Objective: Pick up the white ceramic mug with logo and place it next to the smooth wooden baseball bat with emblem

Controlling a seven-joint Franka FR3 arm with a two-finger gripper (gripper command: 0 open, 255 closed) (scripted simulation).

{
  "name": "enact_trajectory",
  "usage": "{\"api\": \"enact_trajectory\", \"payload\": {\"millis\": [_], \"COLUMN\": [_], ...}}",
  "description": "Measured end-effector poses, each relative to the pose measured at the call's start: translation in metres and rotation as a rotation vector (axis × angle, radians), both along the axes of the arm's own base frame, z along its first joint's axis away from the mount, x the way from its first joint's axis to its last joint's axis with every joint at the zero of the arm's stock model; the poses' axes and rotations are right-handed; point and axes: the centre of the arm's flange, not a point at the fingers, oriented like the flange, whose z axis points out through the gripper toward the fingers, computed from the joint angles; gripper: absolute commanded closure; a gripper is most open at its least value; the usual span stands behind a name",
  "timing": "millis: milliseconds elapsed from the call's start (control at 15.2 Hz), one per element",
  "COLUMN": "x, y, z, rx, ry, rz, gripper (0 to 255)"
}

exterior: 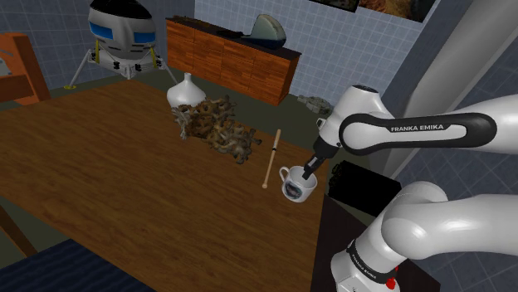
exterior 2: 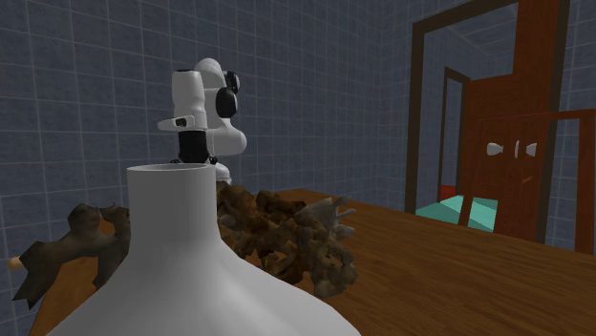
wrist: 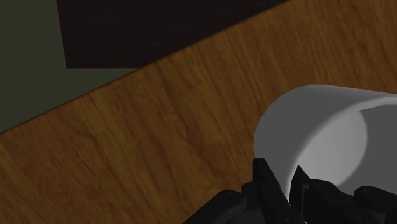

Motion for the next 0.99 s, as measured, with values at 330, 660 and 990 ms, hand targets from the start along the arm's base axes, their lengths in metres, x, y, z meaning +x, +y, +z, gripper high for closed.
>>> {"api": "enact_trajectory", "payload": {"millis": [330,660,990], "x": [0.0,0.001,-0.004], "y": [0.0,-0.001,-0.002], "z": [0.0,0.007,0.047], "rx": [0.0,0.0,0.0], "ry": [0.0,-0.002,-0.002], "rz": [0.0,0.0,0.0], "gripper": [0,0,0]}}
